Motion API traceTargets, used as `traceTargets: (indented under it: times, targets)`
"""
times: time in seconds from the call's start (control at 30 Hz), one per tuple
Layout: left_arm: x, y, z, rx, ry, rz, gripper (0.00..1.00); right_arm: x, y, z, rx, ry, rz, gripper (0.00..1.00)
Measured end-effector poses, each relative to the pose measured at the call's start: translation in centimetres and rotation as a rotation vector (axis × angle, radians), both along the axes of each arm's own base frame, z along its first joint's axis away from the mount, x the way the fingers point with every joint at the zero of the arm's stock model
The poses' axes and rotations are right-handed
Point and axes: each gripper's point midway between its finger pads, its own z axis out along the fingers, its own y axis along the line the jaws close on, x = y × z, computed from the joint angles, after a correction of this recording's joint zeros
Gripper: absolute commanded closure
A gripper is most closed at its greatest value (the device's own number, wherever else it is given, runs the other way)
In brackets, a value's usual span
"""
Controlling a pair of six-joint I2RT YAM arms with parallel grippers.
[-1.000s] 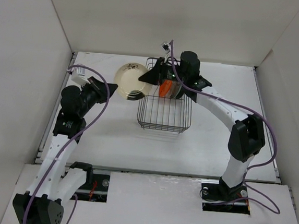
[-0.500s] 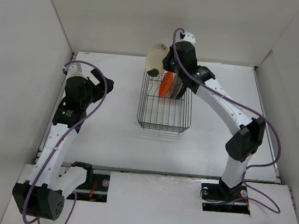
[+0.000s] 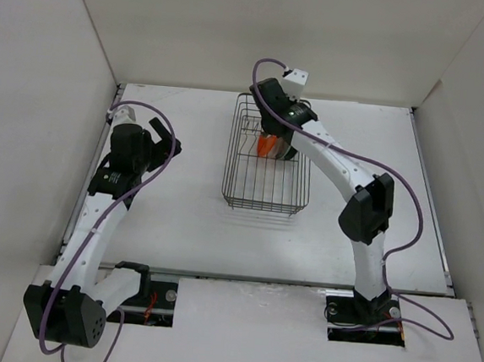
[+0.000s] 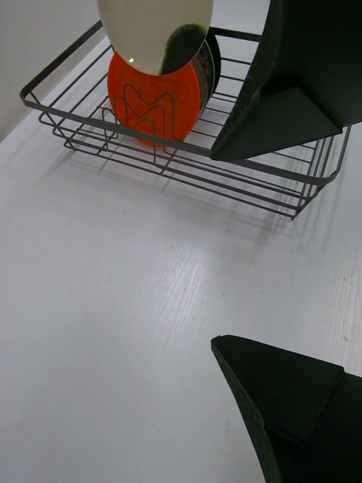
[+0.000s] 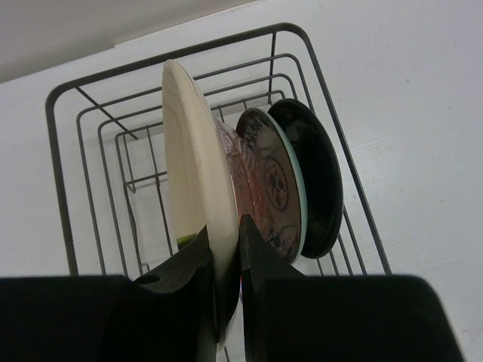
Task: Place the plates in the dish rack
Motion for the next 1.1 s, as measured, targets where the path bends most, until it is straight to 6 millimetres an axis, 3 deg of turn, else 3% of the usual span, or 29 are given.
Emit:
traceTargets:
  times: [0.13,0.5,0.93,1.1]
  targets:
    - [-0.1,0.3,-0.2,0.013,0.010,-0.002,0.00,0.5,0.3,-1.1,-0.035,0.016,-0.022,1.00]
    - [-0.3,0.6,-0.6,0.034,0.021,-0.012,0.00,1.5,0.9,-0.7,-0.030,-0.003,-0.034,1.00]
    - [-0.3,0.7,-0.7,0.027,0.022,-0.023,0.00,2.1,1.4,-3.7,-0.084,0.046,-0.019,1.00]
    - [-0.3,0.9,-0.7,0.017,0.023,-0.023,0.00,2.2,1.9,-5.0,-0.084,0.068,-0.001,0.92]
